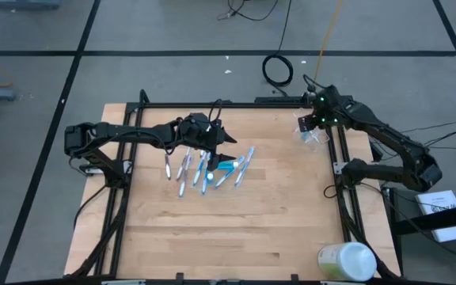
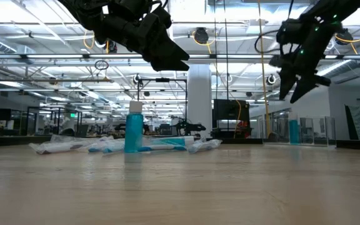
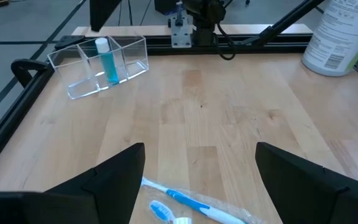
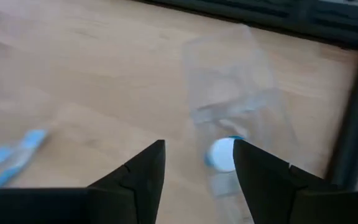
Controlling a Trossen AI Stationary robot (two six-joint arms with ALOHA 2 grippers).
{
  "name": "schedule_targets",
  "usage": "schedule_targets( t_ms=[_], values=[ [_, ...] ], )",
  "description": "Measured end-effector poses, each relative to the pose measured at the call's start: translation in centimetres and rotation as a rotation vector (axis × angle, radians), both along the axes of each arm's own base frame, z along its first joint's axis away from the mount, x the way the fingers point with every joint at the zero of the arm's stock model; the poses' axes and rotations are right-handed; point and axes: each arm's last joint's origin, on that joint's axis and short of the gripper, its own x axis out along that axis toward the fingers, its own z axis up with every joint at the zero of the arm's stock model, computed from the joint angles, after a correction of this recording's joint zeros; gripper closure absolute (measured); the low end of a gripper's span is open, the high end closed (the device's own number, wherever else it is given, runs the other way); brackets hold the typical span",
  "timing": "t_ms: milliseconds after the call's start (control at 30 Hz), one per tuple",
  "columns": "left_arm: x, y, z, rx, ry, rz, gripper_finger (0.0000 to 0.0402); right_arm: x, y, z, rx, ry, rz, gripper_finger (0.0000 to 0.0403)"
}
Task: Pick & Place toothbrushing station
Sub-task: Put the blue mouthwash into the middle of the transparent organizer
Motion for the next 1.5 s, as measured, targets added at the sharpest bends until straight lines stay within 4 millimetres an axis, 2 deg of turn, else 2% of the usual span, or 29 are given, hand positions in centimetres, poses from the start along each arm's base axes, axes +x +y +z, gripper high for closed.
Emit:
schedule_targets(
  t_ms=[300,500,700,900,1033,1133,1267,1400,1500],
  values=[
    [0.0,0.0,0.0,-0.006,0.006,0.002,0.0091,-0.3,4.2,3.5,-0.116,-0.248,0.287,0.0227],
    [-0.1,0.0,-0.2,-0.012,0.028,0.002,0.0091,1.0,7.5,4.6,-0.330,-0.477,0.516,0.0231],
    [-0.3,-0.5,-0.8,-0.053,0.101,0.002,0.0092,3.2,11.0,4.0,-0.567,-0.794,0.851,0.0232],
    [-0.9,-1.7,-2.0,-0.061,0.245,-0.031,0.0092,4.7,14.1,1.5,-0.792,-0.937,1.123,0.0232],
    [-1.5,-2.6,-2.9,-0.033,0.364,-0.039,0.0091,4.9,14.8,0.4,-0.835,-0.935,1.127,0.0232],
    [-1.3,-3.0,-2.8,-0.027,0.365,0.041,0.0092,5.0,14.7,0.3,-0.856,-0.897,1.076,0.0232],
    [-0.9,-3.2,-3.3,0.070,0.378,0.094,0.0092,5.0,14.7,0.3,-0.862,-0.897,1.068,0.0232],
    [0.2,-2.6,-4.0,0.022,0.392,0.097,0.0092,5.0,14.7,0.4,-0.865,-0.901,1.067,0.0232],
    [0.6,-1.9,-5.6,0.022,0.471,0.103,0.0092,5.1,14.7,0.5,-0.872,-0.911,1.064,0.0232]
  ],
)
